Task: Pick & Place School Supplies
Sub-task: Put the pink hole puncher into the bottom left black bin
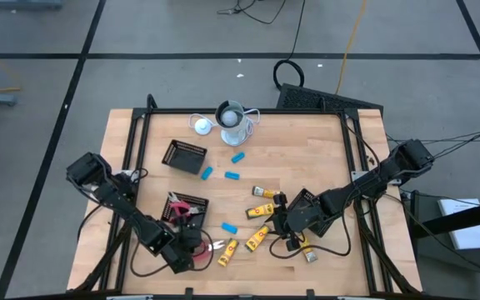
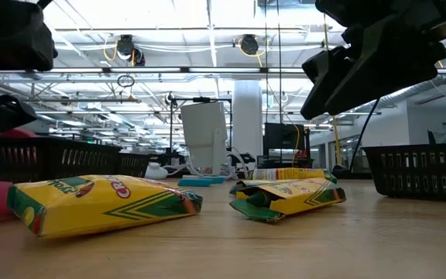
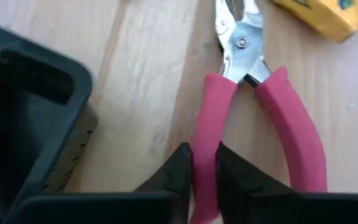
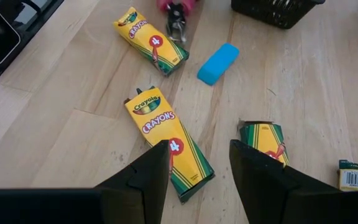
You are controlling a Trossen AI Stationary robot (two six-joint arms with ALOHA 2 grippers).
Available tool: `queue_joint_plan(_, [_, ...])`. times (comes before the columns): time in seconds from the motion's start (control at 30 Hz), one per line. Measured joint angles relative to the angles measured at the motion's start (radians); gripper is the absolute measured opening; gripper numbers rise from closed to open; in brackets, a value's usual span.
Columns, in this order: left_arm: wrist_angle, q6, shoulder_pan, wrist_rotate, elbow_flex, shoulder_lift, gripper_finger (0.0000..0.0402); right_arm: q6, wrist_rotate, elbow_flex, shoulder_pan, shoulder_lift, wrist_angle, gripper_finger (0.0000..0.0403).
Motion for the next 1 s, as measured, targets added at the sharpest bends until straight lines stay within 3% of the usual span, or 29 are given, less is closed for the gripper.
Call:
queue_joint_plan(0.7, [0.005, 0.005, -0.041, -0.011, 0.001, -0.019, 0.0035, 0.007, 0.000, 0.000, 0.000, 0.000, 0.000, 0.0160])
queue_joint_plan(1.0, [-0.340, 0.016, -0.063, -0.102, 0.149, -0.094, 0.0035, 0.007, 0.000, 0.000, 0.000, 0.000, 0.000, 0.0160])
